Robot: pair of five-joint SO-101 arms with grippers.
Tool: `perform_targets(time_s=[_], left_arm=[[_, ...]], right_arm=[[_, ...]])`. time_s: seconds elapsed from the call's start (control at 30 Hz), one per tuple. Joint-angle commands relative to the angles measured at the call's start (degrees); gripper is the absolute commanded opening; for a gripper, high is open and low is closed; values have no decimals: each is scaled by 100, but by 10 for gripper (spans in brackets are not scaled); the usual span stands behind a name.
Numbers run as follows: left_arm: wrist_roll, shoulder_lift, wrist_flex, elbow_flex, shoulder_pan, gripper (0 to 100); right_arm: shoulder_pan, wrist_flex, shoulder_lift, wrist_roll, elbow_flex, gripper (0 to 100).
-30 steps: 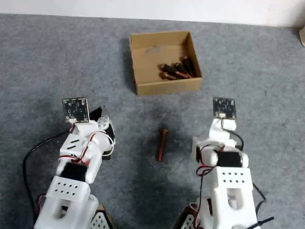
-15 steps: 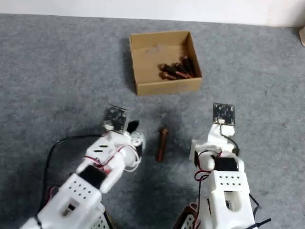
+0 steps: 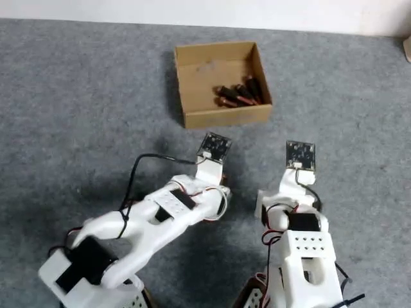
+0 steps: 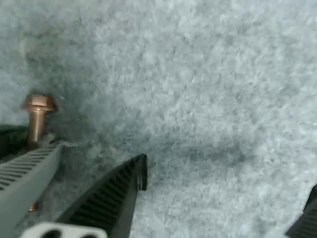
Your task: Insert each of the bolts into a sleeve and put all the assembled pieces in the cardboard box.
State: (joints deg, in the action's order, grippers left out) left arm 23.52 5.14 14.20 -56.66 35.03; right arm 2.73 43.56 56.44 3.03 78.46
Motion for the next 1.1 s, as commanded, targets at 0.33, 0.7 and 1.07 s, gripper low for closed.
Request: perform_targets(time_s=[0.33, 0.7, 1.07], left_arm=[[26, -4, -26, 224, 84, 136], [0, 4523, 2356, -629, -602, 140], [-589, 6018, 3393, -857, -3292, 140]], right_arm=[[-13, -119, 75, 18, -31, 447], [-13, -119, 75, 18, -13, 447], [2026, -75, 31, 70, -75, 447]])
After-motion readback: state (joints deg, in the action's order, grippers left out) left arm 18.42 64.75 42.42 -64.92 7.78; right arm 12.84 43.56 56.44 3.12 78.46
